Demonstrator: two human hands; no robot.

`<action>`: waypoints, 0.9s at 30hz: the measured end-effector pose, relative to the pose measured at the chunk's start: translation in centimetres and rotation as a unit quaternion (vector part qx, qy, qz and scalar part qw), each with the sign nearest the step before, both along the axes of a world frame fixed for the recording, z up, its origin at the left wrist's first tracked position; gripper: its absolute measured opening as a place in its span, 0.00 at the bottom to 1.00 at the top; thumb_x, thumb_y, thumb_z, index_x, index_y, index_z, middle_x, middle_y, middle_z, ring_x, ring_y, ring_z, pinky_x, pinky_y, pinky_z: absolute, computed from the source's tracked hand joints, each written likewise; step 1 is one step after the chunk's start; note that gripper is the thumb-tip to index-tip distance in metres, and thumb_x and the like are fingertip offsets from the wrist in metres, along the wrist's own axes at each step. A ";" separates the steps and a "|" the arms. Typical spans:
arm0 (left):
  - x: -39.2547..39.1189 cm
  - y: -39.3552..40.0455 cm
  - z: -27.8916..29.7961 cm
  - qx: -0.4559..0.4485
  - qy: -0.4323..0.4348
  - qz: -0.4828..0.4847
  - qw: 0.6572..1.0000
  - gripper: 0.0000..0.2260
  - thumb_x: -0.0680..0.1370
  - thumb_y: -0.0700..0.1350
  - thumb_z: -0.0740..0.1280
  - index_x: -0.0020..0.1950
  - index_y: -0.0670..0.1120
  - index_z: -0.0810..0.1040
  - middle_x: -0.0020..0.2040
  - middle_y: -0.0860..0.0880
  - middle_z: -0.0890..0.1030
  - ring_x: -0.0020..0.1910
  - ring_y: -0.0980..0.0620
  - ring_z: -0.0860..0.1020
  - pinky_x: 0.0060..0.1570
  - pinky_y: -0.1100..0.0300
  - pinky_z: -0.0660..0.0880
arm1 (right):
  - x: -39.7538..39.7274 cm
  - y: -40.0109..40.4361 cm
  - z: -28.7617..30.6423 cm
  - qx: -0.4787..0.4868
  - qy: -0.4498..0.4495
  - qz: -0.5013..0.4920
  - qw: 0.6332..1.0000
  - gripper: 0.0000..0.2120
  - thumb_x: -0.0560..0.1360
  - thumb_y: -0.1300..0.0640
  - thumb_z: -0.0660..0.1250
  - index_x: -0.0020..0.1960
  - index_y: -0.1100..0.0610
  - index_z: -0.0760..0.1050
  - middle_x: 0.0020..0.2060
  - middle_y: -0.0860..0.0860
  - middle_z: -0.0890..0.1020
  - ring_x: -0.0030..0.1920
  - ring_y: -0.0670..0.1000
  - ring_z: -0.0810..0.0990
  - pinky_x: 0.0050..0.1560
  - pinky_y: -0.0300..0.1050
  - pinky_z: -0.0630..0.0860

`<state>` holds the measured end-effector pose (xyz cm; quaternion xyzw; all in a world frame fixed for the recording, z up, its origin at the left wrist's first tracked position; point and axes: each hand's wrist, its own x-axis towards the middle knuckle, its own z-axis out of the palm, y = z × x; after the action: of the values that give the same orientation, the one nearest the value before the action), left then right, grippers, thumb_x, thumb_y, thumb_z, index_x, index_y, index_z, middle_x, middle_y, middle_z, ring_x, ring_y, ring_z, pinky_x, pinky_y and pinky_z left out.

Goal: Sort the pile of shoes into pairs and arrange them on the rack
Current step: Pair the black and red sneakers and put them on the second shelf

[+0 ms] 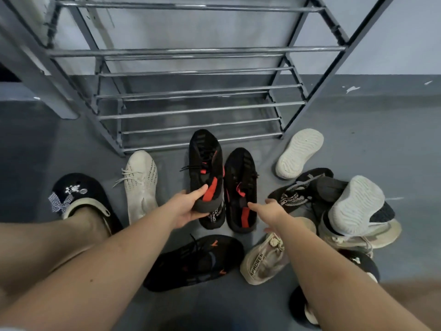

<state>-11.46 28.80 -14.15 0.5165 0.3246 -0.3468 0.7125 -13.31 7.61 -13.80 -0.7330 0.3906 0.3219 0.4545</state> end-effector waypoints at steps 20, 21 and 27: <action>-0.9 -0.5 -6.0 0.072 0.042 -0.073 0.994 0.18 0.76 0.42 0.68 0.65 0.49 0.70 0.53 0.49 0.80 0.50 0.51 0.79 0.50 0.54 0.77 | -1.0 0.5 -8.1 0.123 0.062 -0.116 0.984 0.23 0.69 0.59 0.76 0.60 0.61 0.73 0.49 0.56 0.81 0.47 0.56 0.80 0.48 0.50 0.74; -0.9 -0.4 -6.0 0.072 0.043 -0.074 0.994 0.19 0.76 0.42 0.68 0.65 0.48 0.70 0.53 0.49 0.80 0.51 0.50 0.79 0.51 0.54 0.76 | -1.1 0.4 -7.9 0.128 0.053 -0.128 0.982 0.23 0.69 0.61 0.75 0.61 0.61 0.72 0.49 0.57 0.80 0.46 0.55 0.79 0.44 0.49 0.75; -1.0 -0.7 -5.4 0.085 0.029 -0.089 0.992 0.21 0.76 0.46 0.68 0.67 0.47 0.69 0.59 0.47 0.79 0.55 0.49 0.78 0.52 0.53 0.76 | -1.3 -0.8 -5.9 0.264 0.029 -0.216 0.940 0.19 0.73 0.66 0.69 0.62 0.62 0.69 0.47 0.58 0.81 0.44 0.55 0.81 0.39 0.47 0.81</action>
<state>-12.50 28.14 -19.58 0.5919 0.3266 -0.3945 0.6224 -14.59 6.84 -19.68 -0.4750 0.4533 0.3288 0.6788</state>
